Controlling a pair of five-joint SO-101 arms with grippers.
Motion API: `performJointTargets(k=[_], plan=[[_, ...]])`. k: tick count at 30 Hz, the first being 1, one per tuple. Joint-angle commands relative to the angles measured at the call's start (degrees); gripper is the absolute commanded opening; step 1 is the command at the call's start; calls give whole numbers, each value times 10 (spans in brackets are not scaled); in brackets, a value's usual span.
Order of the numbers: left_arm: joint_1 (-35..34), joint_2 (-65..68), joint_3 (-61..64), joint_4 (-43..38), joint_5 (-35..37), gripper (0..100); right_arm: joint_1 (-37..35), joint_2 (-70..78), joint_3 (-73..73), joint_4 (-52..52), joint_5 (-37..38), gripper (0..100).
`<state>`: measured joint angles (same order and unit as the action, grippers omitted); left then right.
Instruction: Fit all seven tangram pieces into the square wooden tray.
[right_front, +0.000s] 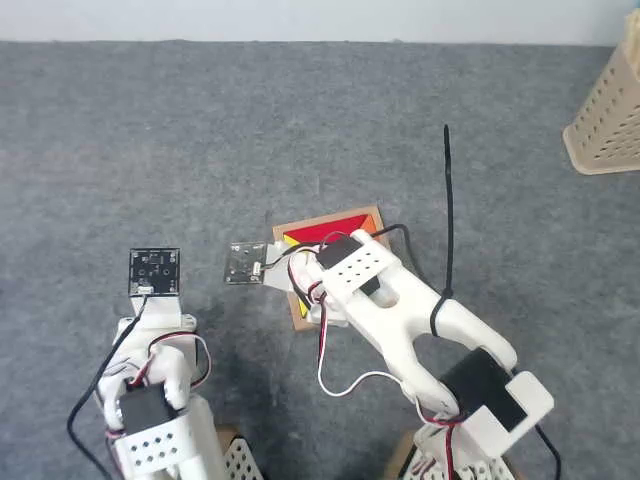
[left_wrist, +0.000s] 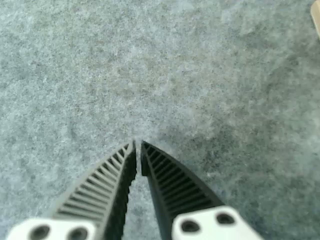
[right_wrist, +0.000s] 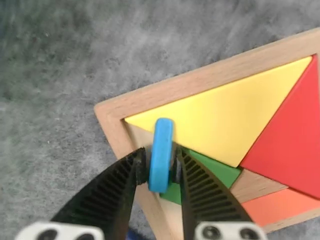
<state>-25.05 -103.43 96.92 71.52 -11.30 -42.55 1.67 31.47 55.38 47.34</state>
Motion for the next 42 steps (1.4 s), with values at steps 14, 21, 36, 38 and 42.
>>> performJointTargets(k=[14,21,36,38,42], plan=[[-2,-8,-4,4,-3,13,39,-79,-17,-7,-47,108],[-2,-8,-4,4,-3,13,39,-79,-18,-33,-88,108],[-2,-8,-4,4,-3,13,174,-139,-24,-41,-281,5],[-2,-8,-4,4,-3,13,201,-154,-17,-29,-287,7],[-2,-8,-4,4,-3,13,228,-178,-11,26,-287,6]])
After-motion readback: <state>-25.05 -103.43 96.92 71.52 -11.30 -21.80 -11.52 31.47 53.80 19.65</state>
